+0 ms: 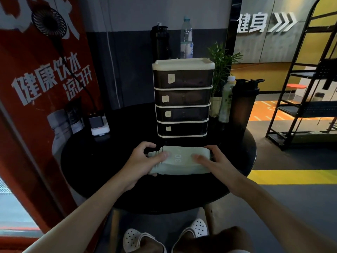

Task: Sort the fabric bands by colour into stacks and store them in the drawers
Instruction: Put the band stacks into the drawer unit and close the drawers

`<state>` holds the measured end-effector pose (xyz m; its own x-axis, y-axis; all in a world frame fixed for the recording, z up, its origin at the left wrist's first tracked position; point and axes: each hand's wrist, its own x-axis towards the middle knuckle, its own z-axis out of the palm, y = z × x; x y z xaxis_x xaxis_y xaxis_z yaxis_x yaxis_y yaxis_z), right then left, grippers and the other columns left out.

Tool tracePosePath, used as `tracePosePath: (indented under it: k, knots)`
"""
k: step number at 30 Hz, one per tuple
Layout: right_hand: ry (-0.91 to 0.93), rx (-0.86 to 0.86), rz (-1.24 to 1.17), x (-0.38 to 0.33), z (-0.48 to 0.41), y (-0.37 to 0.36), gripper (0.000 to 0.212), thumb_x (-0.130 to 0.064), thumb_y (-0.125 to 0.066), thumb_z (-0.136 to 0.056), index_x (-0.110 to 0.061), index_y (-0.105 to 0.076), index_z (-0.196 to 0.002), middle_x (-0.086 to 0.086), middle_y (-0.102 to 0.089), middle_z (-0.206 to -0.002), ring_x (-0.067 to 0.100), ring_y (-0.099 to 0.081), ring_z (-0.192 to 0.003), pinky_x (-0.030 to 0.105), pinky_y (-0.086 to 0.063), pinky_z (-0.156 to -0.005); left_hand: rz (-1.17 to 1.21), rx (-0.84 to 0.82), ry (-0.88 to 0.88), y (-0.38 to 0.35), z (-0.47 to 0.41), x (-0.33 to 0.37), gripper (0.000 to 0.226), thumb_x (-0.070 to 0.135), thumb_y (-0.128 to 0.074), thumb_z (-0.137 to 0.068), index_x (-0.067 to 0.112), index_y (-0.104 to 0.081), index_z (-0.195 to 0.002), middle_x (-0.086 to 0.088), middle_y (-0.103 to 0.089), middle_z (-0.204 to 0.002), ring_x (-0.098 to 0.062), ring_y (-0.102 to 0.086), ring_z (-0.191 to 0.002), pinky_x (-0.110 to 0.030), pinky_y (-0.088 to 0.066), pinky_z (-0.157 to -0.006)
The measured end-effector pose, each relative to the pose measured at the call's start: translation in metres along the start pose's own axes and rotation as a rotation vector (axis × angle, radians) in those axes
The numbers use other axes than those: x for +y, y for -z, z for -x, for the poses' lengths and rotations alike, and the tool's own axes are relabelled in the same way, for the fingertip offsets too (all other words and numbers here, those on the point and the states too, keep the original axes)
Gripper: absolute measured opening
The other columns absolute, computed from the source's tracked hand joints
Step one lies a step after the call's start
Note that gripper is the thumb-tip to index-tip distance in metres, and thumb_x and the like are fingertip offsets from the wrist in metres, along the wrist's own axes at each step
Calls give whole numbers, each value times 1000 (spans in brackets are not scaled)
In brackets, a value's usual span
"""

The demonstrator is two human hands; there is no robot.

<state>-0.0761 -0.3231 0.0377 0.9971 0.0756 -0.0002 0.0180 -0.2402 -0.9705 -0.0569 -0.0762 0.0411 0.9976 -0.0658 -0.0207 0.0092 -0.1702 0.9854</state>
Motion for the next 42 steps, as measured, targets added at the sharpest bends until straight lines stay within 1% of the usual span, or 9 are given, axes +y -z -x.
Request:
tracePosePath:
  k: [6, 12, 14, 16, 20, 27, 33, 37, 42]
  knots:
    - [-109, 46, 248, 17, -6, 3, 55, -79, -56, -65, -53, -48, -113, -7, -60, -114, 25, -52, -116, 47, -46, -100, -162, -64, 57, -7, -2, -3, 47, 47, -79, -79, 22, -58, -113, -12, -67, -108, -23, -73, -85, -29, -56, -62]
    - [-45, 1, 660, 11, 0, 6, 77, -82, -22, -71, -36, -45, -128, -1, -50, -126, 23, -30, -128, 43, -20, -107, -298, -58, -61, -2, -3, -11, 45, 60, -75, -71, 34, -63, -106, 1, -63, -107, -11, -65, -84, -27, -53, -73]
    - [-37, 7, 667, 13, -1, 11, 87, -85, -18, -65, -35, -49, -130, -3, -48, -130, 22, -30, -131, 43, -19, -109, -298, -46, -101, -3, -3, -12, 34, 51, -75, -81, 34, -64, -108, 4, -58, -115, -11, -62, -97, -24, -51, -80]
    - [-35, 47, 473, 13, -3, 17, 77, -88, -30, -67, -40, -56, -121, -8, -55, -123, 18, -42, -126, 45, -27, -113, -273, -33, -137, -4, -4, -11, 28, 42, -74, -85, 31, -66, -109, 3, -58, -118, -12, -59, -107, -22, -50, -85]
    - [5, -8, 233, 14, 0, 23, 37, -58, -53, -89, -36, -60, -117, -8, -66, -110, 8, -61, -104, 37, -49, -99, -267, -58, -194, -10, -5, -6, 20, 31, -72, -89, 27, -67, -108, 3, -62, -114, -9, -59, -107, -19, -48, -88]
    - [49, -24, 210, 10, -1, 26, 28, -39, -57, -94, -27, -60, -119, 0, -64, -111, 13, -63, -103, 32, -52, -95, -291, -85, -228, -16, -12, -2, 16, 31, -72, -89, 31, -68, -105, 6, -63, -111, -9, -57, -113, -28, -46, -101]
    - [67, 21, 127, 6, -19, 32, 18, -37, -57, -95, -28, -65, -109, 3, -66, -108, 16, -62, -103, 29, -49, -90, -299, -59, -229, -17, -24, 3, 12, 29, -69, -91, 29, -69, -103, 9, -66, -109, -6, -57, -112, -26, -44, -98]
    - [71, 98, 94, 5, -46, 35, 17, -35, -57, -96, -24, -68, -102, 12, -65, -109, 23, -62, -98, 31, -48, -86, -268, 19, -232, -16, -44, 11, 10, 26, -66, -93, 24, -70, -103, 9, -66, -98, -3, -58, -95, -18, -41, -83]
    - [42, 152, 113, 0, -89, 35, 30, -37, -57, -95, -20, -58, -120, 11, -62, -113, 12, -58, -87, 21, -46, -70, -280, 101, -203, -17, -90, 14, 24, 26, -70, -90, 21, -63, -113, -1, -64, -109, -11, -60, -104, -18, -45, -85]
